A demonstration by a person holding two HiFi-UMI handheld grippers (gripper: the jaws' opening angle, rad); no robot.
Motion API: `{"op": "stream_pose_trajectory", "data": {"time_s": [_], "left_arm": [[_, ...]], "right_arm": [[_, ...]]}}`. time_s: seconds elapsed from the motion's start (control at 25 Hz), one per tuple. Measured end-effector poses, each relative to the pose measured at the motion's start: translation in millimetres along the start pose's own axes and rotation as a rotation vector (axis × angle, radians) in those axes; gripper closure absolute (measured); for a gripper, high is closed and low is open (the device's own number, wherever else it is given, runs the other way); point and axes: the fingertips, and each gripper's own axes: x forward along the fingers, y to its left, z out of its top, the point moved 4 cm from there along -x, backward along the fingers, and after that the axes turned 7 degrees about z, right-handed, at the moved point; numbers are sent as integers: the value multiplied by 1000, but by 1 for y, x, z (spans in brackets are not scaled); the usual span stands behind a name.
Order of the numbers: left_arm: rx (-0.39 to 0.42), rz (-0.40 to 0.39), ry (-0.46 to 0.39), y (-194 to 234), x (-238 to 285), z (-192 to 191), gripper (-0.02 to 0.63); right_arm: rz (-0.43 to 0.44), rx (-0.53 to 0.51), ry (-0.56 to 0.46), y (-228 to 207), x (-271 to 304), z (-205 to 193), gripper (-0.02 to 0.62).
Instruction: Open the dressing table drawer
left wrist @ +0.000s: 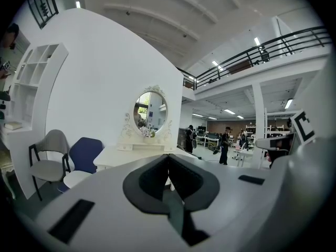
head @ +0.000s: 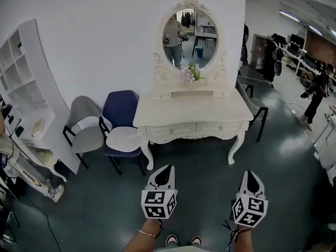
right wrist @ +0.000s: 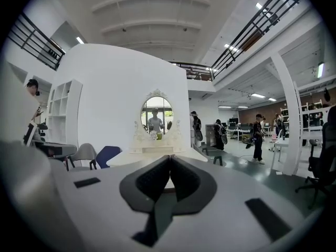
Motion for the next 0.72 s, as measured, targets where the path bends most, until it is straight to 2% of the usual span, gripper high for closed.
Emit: {"op": "stream_pose_trajectory", "data": {"time_s": [0.72], "left_arm": [[-6, -10, 2, 17, 13, -1, 588]], "right_arm": [[-24, 11, 7, 9, 8, -2, 450]]}}
